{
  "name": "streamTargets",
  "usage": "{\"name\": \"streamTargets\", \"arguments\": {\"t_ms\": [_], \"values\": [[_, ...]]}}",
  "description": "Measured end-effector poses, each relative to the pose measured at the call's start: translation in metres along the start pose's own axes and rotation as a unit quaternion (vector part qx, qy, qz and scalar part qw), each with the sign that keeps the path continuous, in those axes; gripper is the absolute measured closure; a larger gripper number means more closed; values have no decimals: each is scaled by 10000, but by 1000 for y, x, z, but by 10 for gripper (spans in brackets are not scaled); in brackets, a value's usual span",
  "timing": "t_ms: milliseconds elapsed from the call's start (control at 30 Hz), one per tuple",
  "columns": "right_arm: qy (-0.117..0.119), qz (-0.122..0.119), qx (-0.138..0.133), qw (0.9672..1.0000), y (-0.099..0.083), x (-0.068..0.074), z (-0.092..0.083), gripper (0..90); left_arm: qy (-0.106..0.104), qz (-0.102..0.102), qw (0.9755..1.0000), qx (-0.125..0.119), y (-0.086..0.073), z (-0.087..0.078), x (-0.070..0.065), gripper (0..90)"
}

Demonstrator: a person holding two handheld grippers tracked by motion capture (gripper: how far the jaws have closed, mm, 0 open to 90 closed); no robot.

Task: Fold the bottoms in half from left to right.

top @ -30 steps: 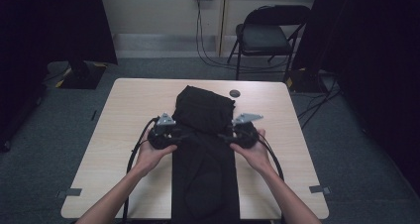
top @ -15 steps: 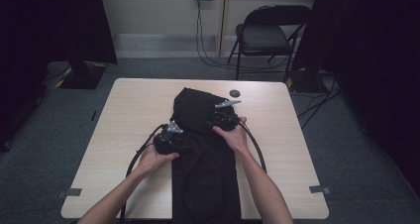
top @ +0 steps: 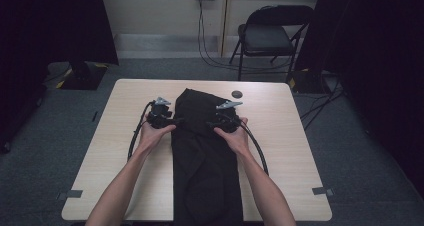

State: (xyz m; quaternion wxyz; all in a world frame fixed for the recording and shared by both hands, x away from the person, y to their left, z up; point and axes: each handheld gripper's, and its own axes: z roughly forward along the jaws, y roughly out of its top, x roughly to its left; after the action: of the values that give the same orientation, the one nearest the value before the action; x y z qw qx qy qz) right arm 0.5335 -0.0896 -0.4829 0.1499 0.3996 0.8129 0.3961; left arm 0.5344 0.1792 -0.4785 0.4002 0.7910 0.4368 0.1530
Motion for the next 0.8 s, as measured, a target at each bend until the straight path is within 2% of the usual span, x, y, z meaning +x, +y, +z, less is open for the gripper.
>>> {"name": "streamTargets", "arguments": {"t_ms": [33,100,133,167,200,233,267,300,367,400,433,467,500,533,567,600,633,700,733,767,800], "values": [[8,17,-3,10000,0,0,1,458,-93,3,10000,25,-1,4,0,365],[42,73,66,9999,-2,-1,3,548,-187,-27,9998,67,-2,8,-3,504],[14,102,21,9999,-2,-2,2,598,-187,-27,9998,67,-2,8,-3,593],[55,180,-86,9998,-3,-3,0,652,-57,114,9999,82,-1,7,-5,732],[101,223,-198,9995,-2,-4,-3,678,-45,69,10000,-56,-1,4,-6,777],[89,217,-301,9993,0,-4,-7,702,-169,48,9997,-146,3,-4,-4,808],[89,217,-301,9993,0,-4,-7,702,-169,48,9997,-146,3,-4,-4,820],[149,164,-438,9988,7,-4,-17,724,-246,102,9992,-295,12,-15,-8,823],[96,97,-641,9979,19,-4,-30,728,-306,129,9977,-594,26,-31,-11,827],[113,103,-758,9970,25,-5,-38,731,-306,129,9977,-594,26,-31,-11,828],[158,122,-866,9960,33,-6,-47,735,-337,200,9953,-885,44,-51,-17,829],[158,122,-866,9960,33,-6,-47,735,-337,200,9953,-885,44,-51,-17,829],[126,38,-1091,9939,49,-6,-66,739,-327,291,9940,-998,54,-61,-21,828],[138,18,-1205,9926,58,-5,-78,739,-300,495,9904,-1255,71,-86,-33,829],[161,-39,-1326,9910,65,-4,-89,739,-251,588,9885,-1369,79,-98,-40,829],[190,-92,-1454,9891,73,-3,-102,739,-146,726,9862,-1480,85,-111,-48,829],[282,-115,-1612,9865,79,-2,-114,740,-179,811,9839,-1586,89,-122,-55,829],[297,-187,-1843,9822,89,2,-138,744,-232,1021,9785,-1775,96,-145,-69,828],[343,-226,-1977,9794,92,5,-150,746,-332,1043,9765,-1855,98,-156,-75,829],[380,-264,-2069,9773,94,8,-162,747,-422,1050,9752,-1901,100,-166,-81,829],[412,-311,-2145,9754,94,11,-173,748,-422,1050,9752,-1901,100,-166,-81,829]]}}
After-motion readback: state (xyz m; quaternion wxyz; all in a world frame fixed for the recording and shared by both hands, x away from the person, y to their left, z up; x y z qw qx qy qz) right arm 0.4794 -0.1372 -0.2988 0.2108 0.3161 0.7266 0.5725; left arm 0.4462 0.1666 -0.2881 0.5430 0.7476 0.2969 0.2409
